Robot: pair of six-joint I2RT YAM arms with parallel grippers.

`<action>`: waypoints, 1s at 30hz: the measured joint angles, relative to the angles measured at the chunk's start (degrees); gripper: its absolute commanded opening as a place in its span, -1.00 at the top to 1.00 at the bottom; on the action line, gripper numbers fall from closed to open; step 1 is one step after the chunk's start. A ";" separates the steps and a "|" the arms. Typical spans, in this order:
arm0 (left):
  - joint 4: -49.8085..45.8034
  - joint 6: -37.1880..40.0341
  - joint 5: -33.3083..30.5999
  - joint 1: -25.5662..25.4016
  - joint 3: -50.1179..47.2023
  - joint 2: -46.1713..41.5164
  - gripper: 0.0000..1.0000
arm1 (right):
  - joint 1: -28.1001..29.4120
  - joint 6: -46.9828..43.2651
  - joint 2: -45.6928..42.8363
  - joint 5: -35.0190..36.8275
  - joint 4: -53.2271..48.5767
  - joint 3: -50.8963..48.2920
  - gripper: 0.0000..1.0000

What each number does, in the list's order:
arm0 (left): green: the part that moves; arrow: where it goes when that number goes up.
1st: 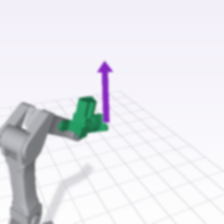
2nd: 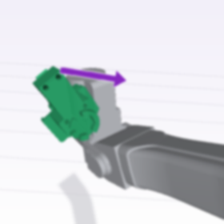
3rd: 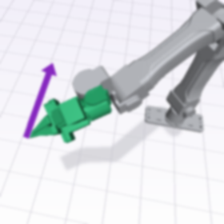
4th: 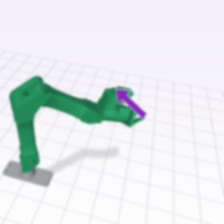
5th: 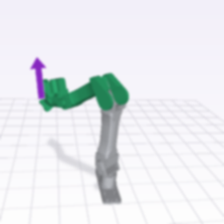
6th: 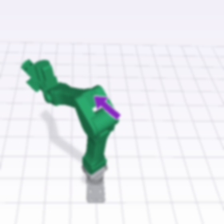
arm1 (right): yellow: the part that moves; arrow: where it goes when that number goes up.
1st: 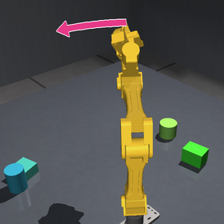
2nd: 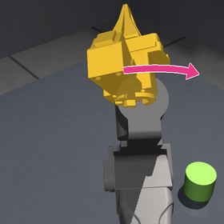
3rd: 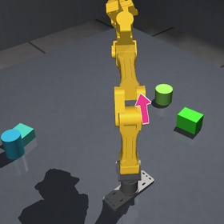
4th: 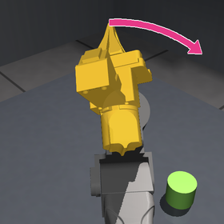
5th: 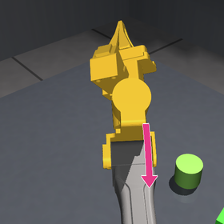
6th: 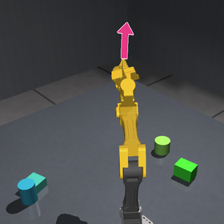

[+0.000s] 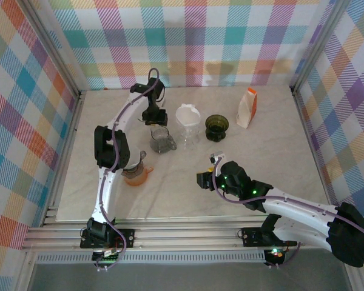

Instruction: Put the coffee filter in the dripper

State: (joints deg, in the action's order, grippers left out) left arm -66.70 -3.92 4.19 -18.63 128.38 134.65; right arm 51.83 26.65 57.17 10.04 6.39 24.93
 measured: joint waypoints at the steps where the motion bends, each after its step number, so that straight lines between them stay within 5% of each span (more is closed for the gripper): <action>1: -0.04 0.17 0.50 -0.04 -1.03 -0.39 0.19 | 0.00 0.00 0.09 0.00 0.02 0.00 -0.21; 10: 1.05 0.59 6.21 -0.04 -7.37 -5.97 0.20 | 0.07 -0.15 6.69 -2.27 1.57 0.55 -0.25; 19: 3.43 -2.23 4.39 -0.04 -10.69 -13.49 -0.50 | 2.29 -4.37 20.39 -4.31 4.00 11.78 -0.36; 27: 13.33 -9.16 3.08 -0.04 -24.15 -33.79 -0.99 | 2.40 -9.68 34.16 -1.86 4.96 23.02 -0.40; 30: 17.33 -11.65 3.45 -0.04 -28.37 -43.36 -1.00 | 2.29 -11.10 37.44 -0.83 5.03 25.64 -0.40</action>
State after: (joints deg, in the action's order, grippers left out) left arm -49.36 -15.57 7.64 -18.68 100.01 91.29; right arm 54.13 15.55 94.61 9.21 11.42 50.57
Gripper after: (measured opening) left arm 0.996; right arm 0.698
